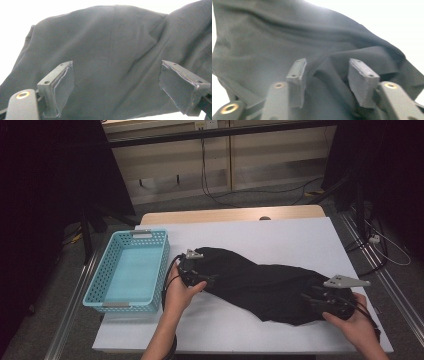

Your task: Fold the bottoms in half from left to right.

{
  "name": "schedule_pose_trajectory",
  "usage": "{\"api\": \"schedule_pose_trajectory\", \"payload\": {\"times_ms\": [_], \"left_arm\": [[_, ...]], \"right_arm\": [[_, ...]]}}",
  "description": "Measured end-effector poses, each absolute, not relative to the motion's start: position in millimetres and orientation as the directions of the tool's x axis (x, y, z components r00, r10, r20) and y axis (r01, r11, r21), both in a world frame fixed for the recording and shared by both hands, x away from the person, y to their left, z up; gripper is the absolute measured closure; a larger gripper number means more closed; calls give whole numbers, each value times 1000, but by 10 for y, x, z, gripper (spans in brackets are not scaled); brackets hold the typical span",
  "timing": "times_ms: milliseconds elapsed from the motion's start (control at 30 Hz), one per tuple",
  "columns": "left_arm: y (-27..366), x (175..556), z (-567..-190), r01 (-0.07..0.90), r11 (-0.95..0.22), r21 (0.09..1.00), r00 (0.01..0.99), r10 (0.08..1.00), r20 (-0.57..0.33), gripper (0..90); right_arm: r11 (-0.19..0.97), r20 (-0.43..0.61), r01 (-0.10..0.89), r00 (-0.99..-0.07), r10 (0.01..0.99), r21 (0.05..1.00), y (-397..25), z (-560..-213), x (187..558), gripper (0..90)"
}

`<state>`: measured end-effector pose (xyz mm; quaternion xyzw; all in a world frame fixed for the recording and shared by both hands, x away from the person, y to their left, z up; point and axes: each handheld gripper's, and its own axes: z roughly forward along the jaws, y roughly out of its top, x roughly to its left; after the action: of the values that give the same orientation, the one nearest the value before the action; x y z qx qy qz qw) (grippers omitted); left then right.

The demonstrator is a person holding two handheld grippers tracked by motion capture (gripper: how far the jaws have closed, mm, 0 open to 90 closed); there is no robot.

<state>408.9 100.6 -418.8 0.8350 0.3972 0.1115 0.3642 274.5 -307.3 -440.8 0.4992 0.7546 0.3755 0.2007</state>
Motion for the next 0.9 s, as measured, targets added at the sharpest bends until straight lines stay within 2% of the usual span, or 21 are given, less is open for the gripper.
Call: {"api": "schedule_pose_trajectory", "payload": {"times_ms": [33,67,200,300,333,367,433,667,767,800,900], "left_arm": [[1006,4089,-4188,582,-419,697,660,744,-103,143],[1024,4082,-4189,591,-409,696,654,748,-116,143],[1024,4062,-4164,582,-409,703,660,742,-115,143],[1019,4057,-4153,579,-409,706,661,742,-113,142],[1020,4058,-4149,577,-414,704,666,738,-112,142],[1022,4060,-4150,577,-415,704,666,738,-111,142],[1029,4067,-4154,577,-415,704,666,738,-110,142],[1033,4068,-4164,582,-415,700,663,740,-112,143],[1035,4067,-4162,580,-415,701,662,741,-109,143],[1033,4064,-4165,582,-413,701,661,742,-111,143],[1034,4056,-4162,581,-411,703,660,743,-111,143]], "right_arm": [[220,72,603,-421,904,767,-3073,-4408,2745,466],[183,82,599,-388,918,780,-3182,-4337,2717,399],[141,68,591,-317,946,794,-3422,-4272,2712,393],[151,33,604,-282,959,783,-3515,-4307,2767,429],[159,3,626,-250,968,763,-3575,-4356,2842,479],[160,-7,631,-238,971,759,-3598,-4374,2880,491],[163,-15,645,-228,974,746,-3630,-4401,2948,569],[137,-4,679,-193,981,721,-3723,-4529,3132,589],[103,70,693,-216,974,714,-3739,-4559,3185,786],[106,80,695,-231,970,711,-3734,-4560,3186,896],[106,88,706,-233,969,700,-3742,-4528,3208,900]]}}
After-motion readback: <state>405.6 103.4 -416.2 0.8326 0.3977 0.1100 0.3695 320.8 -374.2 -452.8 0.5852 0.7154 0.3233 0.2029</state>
